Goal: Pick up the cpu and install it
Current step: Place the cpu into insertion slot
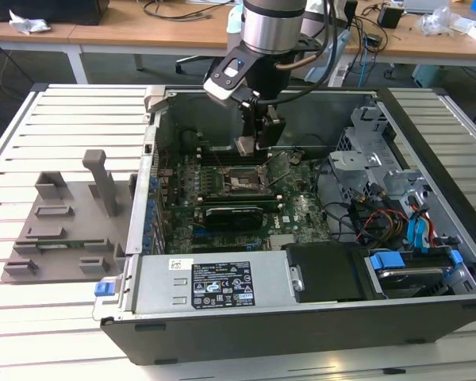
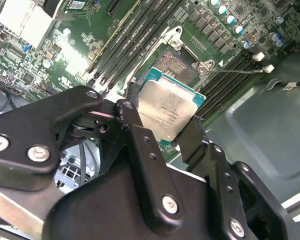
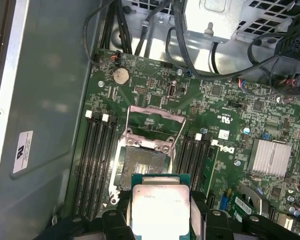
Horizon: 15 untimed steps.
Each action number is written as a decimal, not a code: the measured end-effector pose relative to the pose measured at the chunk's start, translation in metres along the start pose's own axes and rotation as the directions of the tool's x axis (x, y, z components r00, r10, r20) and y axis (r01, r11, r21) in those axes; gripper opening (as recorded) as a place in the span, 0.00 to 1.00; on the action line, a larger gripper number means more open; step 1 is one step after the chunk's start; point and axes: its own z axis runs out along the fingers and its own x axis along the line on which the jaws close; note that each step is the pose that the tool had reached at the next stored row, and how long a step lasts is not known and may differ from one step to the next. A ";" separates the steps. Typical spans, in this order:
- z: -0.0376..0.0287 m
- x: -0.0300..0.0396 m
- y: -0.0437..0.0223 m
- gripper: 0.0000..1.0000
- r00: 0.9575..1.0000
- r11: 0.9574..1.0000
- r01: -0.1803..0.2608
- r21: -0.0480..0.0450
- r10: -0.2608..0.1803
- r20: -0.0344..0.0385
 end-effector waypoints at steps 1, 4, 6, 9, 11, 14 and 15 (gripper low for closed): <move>0.0000 0.0000 0.0000 0.55 1.000 1.000 -0.005 0.000 0.005 0.000; 0.0001 0.0000 0.0000 0.55 1.000 1.000 -0.019 0.000 0.019 0.000; 0.0001 0.0000 0.0000 0.55 1.000 1.000 -0.028 0.000 0.028 -0.001; 0.0001 0.0000 0.0000 0.55 0.999 0.999 -0.039 0.001 0.039 -0.001; 0.0002 0.0000 0.0000 0.55 0.999 0.999 -0.049 0.001 0.049 -0.001; 0.0003 0.0000 0.0000 0.55 0.998 0.998 -0.061 0.001 0.061 -0.002; 0.0003 0.0000 0.0000 0.55 0.998 0.998 -0.064 0.001 0.064 -0.002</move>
